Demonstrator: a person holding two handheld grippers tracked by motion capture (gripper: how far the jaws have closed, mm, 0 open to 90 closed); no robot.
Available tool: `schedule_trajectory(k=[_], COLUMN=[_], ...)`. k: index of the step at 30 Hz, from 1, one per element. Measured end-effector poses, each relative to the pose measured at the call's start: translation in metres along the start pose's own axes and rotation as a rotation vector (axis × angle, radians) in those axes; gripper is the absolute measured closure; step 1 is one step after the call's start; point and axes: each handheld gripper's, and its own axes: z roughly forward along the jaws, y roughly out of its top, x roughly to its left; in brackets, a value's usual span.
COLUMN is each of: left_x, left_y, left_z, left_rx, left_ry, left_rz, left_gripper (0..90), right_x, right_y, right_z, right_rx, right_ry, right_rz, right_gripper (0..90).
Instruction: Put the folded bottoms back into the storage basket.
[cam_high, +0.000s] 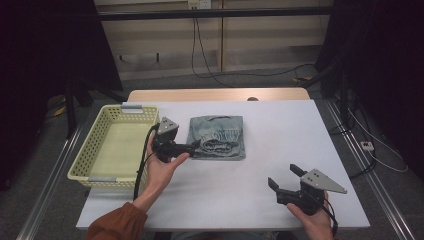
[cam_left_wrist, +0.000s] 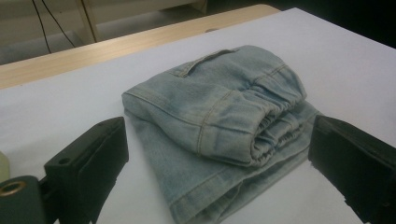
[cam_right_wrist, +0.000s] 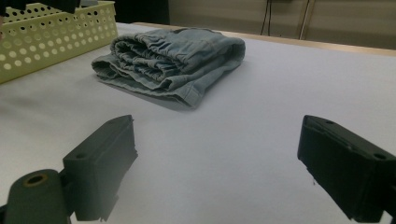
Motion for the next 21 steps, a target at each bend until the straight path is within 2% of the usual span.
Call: schedule_trajectory(k=[2, 6, 9, 11, 13, 21], left_x=[0.001, 0.003, 0.002, 0.003, 0.005, 0.014], left_y=[0.004, 0.012, 0.019, 0.025, 0.029, 0.034], left_z=[0.004, 0.011, 0.018, 0.023, 0.028, 0.049], left_rx=[0.001, 0.012, 0.016, 0.042, 0.03, 0.07], left_ry=[0.005, 0.008, 0.038, 0.065, 0.06, 0.06], left_rz=[-0.009, -0.002, 0.016, 0.03, 0.01, -0.029], left_gripper=[5.1, 5.1, 5.5, 8.1, 8.4, 6.7], right_x=[0.0, 0.0, 0.0, 0.0, 0.0, -0.001], right_y=[0.0, -0.001, -0.001, -0.001, -0.001, -0.001], right_z=[0.0, 0.001, 0.002, 0.002, 0.002, 0.002], right_rx=[0.0, 0.013, 0.015, 0.017, 0.017, 0.023], right_ry=[0.006, 0.015, 0.015, 0.018, 0.018, 0.017], right_rz=[-0.004, -0.001, -0.003, -0.001, -0.001, -0.002], right_gripper=[10.4, 8.3, 7.5, 6.9, 6.9, 7.0])
